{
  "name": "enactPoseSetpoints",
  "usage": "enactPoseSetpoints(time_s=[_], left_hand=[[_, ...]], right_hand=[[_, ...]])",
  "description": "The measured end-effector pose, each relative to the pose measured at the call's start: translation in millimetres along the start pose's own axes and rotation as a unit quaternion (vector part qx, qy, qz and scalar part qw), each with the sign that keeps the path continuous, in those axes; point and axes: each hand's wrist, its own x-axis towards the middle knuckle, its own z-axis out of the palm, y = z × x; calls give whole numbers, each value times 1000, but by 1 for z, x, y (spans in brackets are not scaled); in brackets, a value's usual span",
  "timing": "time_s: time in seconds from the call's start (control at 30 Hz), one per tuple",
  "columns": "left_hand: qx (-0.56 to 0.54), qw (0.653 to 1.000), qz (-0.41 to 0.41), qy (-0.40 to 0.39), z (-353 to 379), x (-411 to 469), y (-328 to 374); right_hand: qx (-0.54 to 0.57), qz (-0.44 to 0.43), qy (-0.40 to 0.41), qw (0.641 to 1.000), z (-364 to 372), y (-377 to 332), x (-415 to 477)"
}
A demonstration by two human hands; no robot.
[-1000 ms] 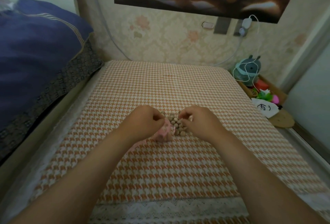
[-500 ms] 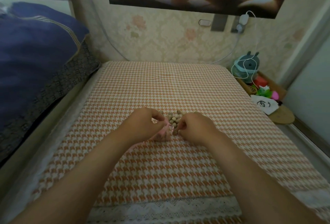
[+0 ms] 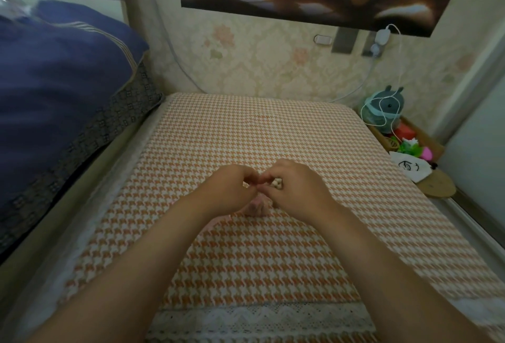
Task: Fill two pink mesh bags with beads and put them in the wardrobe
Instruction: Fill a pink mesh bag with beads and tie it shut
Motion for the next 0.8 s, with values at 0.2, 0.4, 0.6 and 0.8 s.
enactPoseSetpoints(time_s=[0.2, 0.4, 0.6, 0.8], left_hand=[[17, 1000, 7, 5, -2, 0, -2], [44, 998, 1, 38, 0, 2, -2], [29, 999, -16, 38, 5, 1, -4], [10, 999, -9, 29, 5, 0, -3]], right_hand=[[10, 21, -44, 999, 4, 4, 2], [104, 86, 2, 991, 0, 20, 5], [-64, 81, -119, 988, 15, 31, -1], [-110, 68, -103, 986, 25, 29, 2]])
